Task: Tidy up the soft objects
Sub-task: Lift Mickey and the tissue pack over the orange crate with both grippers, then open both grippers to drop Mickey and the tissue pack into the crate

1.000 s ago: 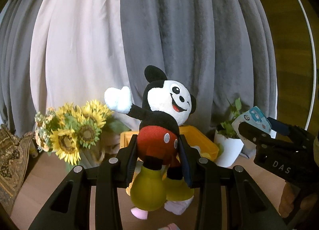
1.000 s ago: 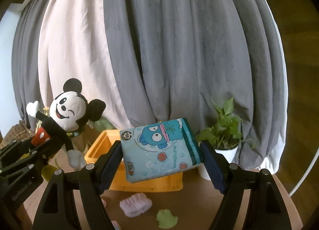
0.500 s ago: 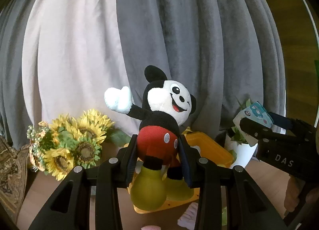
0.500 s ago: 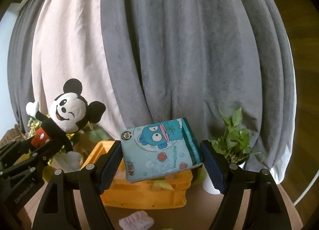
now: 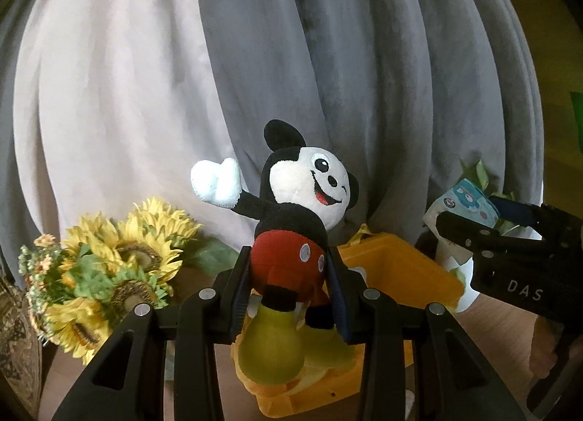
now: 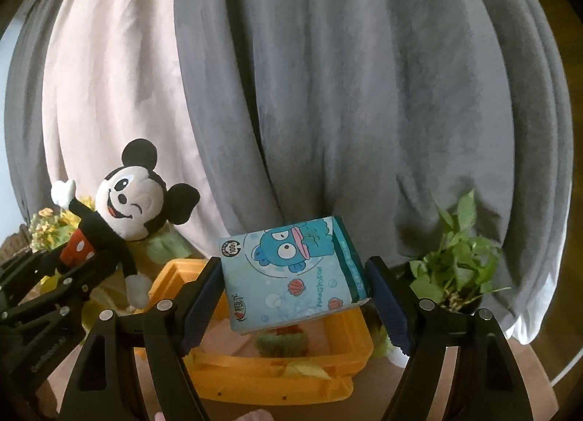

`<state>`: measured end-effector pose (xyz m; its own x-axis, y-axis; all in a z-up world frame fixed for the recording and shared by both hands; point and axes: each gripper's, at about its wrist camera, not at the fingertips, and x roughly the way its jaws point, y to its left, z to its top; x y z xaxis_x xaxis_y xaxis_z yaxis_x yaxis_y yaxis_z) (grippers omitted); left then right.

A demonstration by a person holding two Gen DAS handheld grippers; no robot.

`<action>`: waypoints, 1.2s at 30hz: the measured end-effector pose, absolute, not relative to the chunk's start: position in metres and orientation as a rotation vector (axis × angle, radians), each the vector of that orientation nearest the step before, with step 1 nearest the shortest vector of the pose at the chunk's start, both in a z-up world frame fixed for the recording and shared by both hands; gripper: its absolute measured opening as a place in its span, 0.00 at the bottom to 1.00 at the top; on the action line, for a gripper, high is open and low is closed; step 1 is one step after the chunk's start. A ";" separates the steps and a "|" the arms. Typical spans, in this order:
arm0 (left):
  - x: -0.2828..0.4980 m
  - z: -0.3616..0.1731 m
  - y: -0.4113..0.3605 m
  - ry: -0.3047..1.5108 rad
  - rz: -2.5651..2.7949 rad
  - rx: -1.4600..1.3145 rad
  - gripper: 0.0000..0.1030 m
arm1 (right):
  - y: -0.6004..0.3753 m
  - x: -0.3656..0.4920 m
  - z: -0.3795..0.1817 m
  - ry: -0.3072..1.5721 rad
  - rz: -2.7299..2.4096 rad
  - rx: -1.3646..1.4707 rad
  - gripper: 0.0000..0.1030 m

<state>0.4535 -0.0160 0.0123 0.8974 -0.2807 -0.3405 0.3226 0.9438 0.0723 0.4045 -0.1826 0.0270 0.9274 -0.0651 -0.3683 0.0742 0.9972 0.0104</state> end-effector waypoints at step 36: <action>0.546 -0.070 -0.057 0.549 -0.416 0.279 0.59 | -0.204 0.512 -0.061 0.661 -0.069 0.053 0.79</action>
